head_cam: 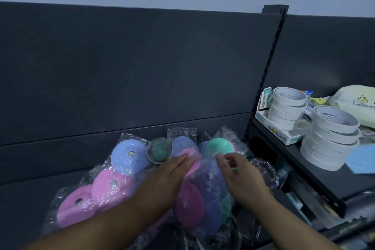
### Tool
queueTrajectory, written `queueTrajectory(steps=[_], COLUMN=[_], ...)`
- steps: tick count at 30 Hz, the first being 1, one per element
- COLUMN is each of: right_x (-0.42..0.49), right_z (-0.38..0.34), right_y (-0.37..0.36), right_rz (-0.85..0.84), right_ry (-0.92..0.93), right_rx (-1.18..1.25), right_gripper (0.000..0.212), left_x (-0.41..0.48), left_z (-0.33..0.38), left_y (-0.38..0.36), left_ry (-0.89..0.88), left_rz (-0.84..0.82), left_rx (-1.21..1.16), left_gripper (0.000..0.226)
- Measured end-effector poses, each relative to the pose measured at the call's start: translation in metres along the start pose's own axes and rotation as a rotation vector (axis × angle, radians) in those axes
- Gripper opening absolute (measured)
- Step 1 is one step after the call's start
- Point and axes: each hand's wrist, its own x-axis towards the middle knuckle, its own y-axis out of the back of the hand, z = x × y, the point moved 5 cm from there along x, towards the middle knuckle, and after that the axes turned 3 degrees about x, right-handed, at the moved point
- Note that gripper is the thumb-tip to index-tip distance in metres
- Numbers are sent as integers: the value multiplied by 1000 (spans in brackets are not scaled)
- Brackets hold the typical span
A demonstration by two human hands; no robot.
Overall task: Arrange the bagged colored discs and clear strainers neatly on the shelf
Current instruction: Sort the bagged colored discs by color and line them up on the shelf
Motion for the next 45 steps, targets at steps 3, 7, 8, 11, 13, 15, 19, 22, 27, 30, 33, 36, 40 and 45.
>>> queueTrajectory(steps=[3,7,8,11,13,15,19,22,27,30,33,36,40,45], right_x=[-6,-11,-10,-11,-14,-15,-20,-31,-28,-26,-20,-15,-13,-21], right_z=[-10,-19,-18,-20,-23,-23,-18,-13,-12,-16,-18,-27,-39,-41], right_y=[-21,-27,-25,-18,-18,-19,-11,-25,-48,-49,-42,-20,8,-9], right_rz=[-225,-367,-360,-360,-418,-392,-51,-112,-157,-156,-98,-26,-44,-173], right_ry=[-246,-365,-345,-287,-254,-171,115,122,173,136,110,25,-108,-217], right_rx=[641,1040,1043,963,948,815,51,-254,-439,-339,-140,260,746,920], right_gripper=[51,21,20,19,21,20,26,64,55,23,30,18,7,4], left_x=[3,6,6,5,3,-1,-9,-21,-39,-45,-50,-52,-49,-37], left_z=[13,19,17,4,-8,-13,-25,-41,-47,-48,-51,-53,-55,-35], left_y=[1,3,5,17,19,14,33,43,39,42,47,55,62,47], left_ry=[-75,-75,15,322,497,589,615,691,732,723,720,714,749,826], left_rz=[50,-64,-146,-93,-23,-56,71,181,162,167,194,273,354,242], left_rx=[-91,-266,-366,-608,-829,-1067,-938,-819,-860,-866,-892,-916,-918,-1273], left_gripper=[51,68,82,91,94,100,68,60,55,55,53,52,44,28])
